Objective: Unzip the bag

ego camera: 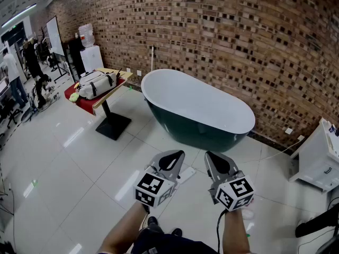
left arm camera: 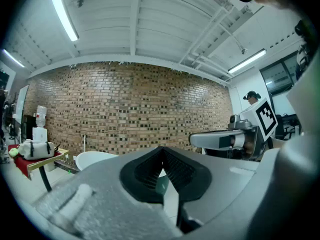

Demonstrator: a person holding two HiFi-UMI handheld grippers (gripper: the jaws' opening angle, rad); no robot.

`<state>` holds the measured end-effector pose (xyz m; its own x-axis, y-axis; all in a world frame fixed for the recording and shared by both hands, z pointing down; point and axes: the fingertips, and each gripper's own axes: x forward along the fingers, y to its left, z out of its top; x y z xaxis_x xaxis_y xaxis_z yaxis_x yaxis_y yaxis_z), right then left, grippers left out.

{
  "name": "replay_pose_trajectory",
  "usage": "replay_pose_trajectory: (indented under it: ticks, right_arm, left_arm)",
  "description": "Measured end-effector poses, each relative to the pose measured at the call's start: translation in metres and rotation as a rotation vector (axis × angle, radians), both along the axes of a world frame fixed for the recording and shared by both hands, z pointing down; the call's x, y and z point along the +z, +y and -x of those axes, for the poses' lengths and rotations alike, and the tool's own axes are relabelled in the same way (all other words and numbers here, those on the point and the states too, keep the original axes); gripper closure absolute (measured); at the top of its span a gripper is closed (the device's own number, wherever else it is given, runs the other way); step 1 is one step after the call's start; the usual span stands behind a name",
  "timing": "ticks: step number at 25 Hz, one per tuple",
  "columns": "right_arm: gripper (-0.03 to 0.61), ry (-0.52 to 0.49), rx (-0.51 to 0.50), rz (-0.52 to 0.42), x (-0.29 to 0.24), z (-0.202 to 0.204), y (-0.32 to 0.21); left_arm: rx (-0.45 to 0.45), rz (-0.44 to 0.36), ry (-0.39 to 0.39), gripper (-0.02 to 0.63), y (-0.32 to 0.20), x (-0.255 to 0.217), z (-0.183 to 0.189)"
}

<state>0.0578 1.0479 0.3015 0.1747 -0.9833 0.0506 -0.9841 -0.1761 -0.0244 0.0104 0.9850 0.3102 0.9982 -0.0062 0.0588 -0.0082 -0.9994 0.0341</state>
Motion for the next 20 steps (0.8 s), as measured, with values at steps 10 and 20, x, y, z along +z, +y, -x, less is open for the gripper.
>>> replay_pose_trajectory:
  ticks: [10,20]
  right_arm:
    - [0.572,0.016,-0.093,0.002,0.013,0.008,-0.073]
    - [0.572,0.073,-0.229,0.020,0.011,0.029,-0.247]
  left_arm:
    - [-0.169,0.030,0.011,0.611,-0.095,0.014,0.026]
    - [-0.307,0.054,0.062,0.611,-0.250,0.017,0.057]
